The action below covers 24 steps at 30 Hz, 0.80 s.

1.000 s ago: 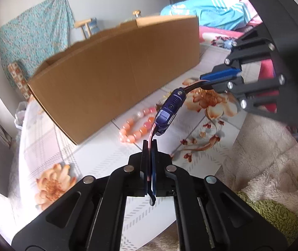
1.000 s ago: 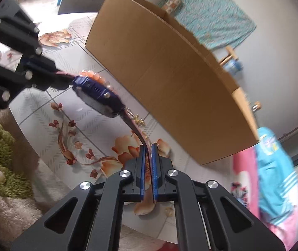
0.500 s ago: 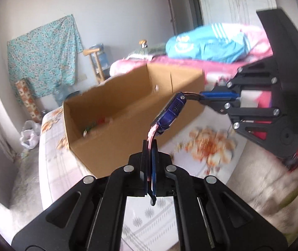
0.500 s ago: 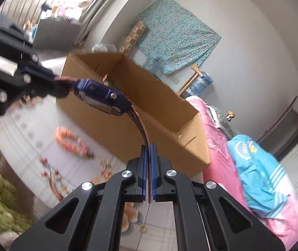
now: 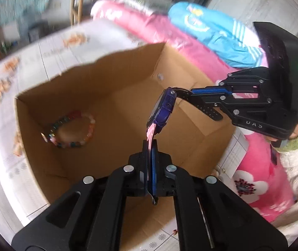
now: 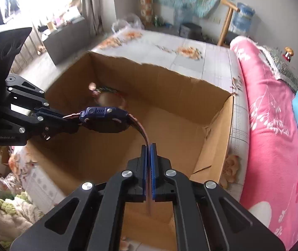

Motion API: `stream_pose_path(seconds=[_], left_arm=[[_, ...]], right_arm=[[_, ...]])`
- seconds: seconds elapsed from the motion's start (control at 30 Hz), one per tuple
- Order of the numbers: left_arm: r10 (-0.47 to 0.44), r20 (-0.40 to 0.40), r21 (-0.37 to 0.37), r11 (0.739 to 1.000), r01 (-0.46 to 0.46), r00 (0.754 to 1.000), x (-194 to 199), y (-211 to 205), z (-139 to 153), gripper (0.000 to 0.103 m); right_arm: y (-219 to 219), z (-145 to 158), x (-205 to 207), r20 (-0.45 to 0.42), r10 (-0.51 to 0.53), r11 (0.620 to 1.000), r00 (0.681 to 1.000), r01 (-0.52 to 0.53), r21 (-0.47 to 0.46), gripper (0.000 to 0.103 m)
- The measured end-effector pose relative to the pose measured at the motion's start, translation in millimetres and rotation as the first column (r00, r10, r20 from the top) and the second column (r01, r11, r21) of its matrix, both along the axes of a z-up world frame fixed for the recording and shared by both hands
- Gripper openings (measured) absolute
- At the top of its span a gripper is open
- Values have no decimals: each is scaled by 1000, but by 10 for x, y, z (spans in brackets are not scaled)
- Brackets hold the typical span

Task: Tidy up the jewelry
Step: 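Lift the watch with both grippers and carry it over the box, then open both grippers to drop the watch into the box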

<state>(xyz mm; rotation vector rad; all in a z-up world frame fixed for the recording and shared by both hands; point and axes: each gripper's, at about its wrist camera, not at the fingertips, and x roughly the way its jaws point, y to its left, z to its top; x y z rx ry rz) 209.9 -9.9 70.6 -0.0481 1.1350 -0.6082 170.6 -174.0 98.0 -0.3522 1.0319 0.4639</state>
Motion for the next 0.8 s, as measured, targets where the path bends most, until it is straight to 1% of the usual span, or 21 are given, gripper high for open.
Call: stream_pose_path(seconds=[0.07,0.1,0.17,0.23,0.3,0.33,0.37,0.4,0.43,0.47,0.5,0.57,0.6,0.63,0.7,0.8], left_arm=[[-1,-102,-7,1000,1,995,217,-29,-204,2],[12,-146,-6,1000,-13,989,317,-27,-295,2],[8,-222,4,1000,-7,975,477,-48,-473,2],[35,-270,37,999,-26,962,626,-55,-639,3],[67,-306,56,997,-52,950,762,-34,-751,3],[88,-336,66,995,-70,938,819,-19,-792,4],[98,-345,66,995,-79,933,866,-10,-809,9],[101,-353,63,994,-84,930,899,-6,-818,23],[109,-357,66,994,-92,928,915,2,-821,31],[122,-350,81,992,-100,929,929,10,-818,40],[130,-341,93,990,-104,931,935,14,-810,41],[133,-334,94,990,-107,933,925,21,-792,44],[136,-331,90,990,-112,934,907,32,-779,44],[143,-318,93,988,-120,937,885,44,-752,44],[140,-274,97,988,-118,951,833,42,-656,46],[125,-192,91,990,-109,973,691,-12,-417,51]], right_arm=[[30,-75,209,-35,14,998,999,-16,-59,3],[44,-97,277,-44,11,997,999,-14,-77,3],[97,-208,422,-91,25,993,996,-34,-110,3],[140,-304,570,-118,25,988,993,-42,-147,4],[185,-404,603,-120,30,980,992,-53,-192,4],[201,-433,629,-111,29,976,993,-52,-211,4],[227,-427,664,-97,29,973,995,-50,-224,7],[234,-440,710,-84,23,969,996,-43,-242,8],[232,-446,752,-65,11,964,998,-28,-264,11],[224,-429,782,-48,4,964,999,-17,-266,17],[202,-390,807,-38,-1,970,999,-9,-244,20],[159,-317,826,-11,-14,978,1000,11,-208,32],[132,-270,838,10,-21,981,1000,23,-194,34],[106,-221,837,28,-26,983,999,31,-180,36],[52,-123,808,59,-37,987,998,46,-153,36],[-51,65,707,111,-63,992,992,74,-98,36]])
